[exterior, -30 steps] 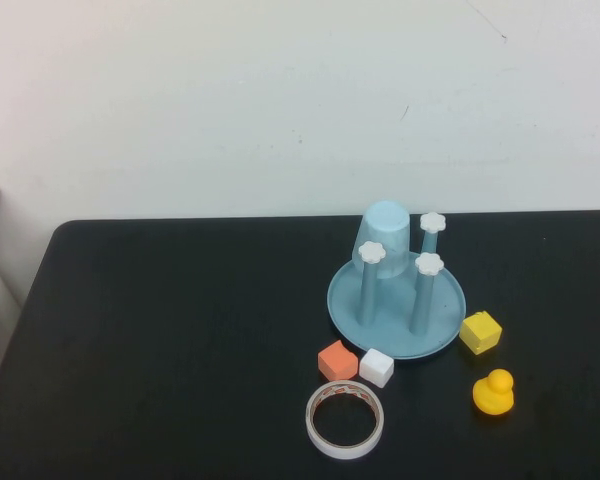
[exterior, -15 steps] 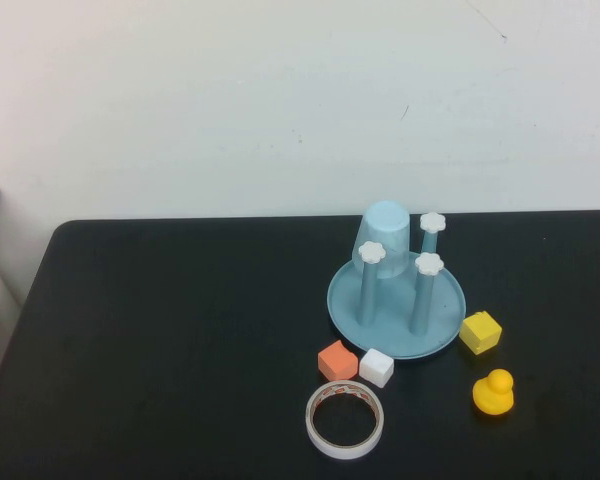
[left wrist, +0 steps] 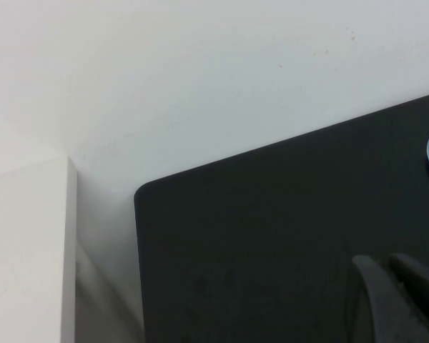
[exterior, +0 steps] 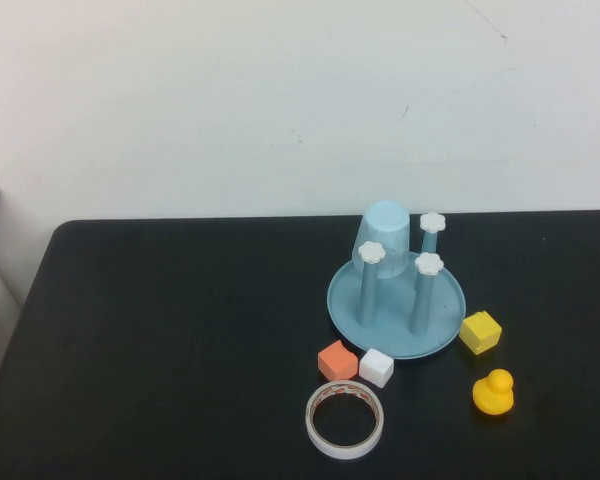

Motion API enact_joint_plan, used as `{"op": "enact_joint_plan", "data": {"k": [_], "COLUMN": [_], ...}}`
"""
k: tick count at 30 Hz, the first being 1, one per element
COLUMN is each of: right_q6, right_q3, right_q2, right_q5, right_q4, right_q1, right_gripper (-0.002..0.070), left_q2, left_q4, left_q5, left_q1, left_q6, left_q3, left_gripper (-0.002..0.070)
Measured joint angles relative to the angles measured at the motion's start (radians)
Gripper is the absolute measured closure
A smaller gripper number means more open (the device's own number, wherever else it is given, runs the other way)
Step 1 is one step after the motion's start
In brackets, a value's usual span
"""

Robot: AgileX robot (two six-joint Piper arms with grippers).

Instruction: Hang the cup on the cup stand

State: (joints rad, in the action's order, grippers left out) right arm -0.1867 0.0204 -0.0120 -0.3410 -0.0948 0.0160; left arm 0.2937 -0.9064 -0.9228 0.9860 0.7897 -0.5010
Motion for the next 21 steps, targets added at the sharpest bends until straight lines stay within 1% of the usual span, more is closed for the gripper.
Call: {"op": "enact_joint_plan", "data": {"k": [13, 17, 19, 21], "right_q6": [-0.005, -0.005, -0.005, -0.005], "right_q3": [0.0, 0.0, 0.0, 0.0], "right_q2": [0.0, 0.0, 0.0, 0.0], "right_q5": [0.0, 0.0, 0.0, 0.0], "right_q4": [0.0, 0.0, 0.0, 0.0], "right_q1": [0.0, 0.0, 0.0, 0.0], "right_gripper": [0.0676, 0.0676, 0.0676, 0.0676], "left_q2": [0.0, -0.022, -0.046, -0.081], "left_q4": [0.0, 0.015, 0.039, 0.085], "left_q5": [0.0, 0.004, 0.022, 0.078], "left_q1": [0.0, 0.0, -0.018, -0.063], "left_q6": [0.0, 0.0, 0.0, -0.012], "left_q3": [0.0, 0.038, 0.066, 0.093], "left_gripper": [0.0677, 0.0677, 0.0677, 0.0677]}}
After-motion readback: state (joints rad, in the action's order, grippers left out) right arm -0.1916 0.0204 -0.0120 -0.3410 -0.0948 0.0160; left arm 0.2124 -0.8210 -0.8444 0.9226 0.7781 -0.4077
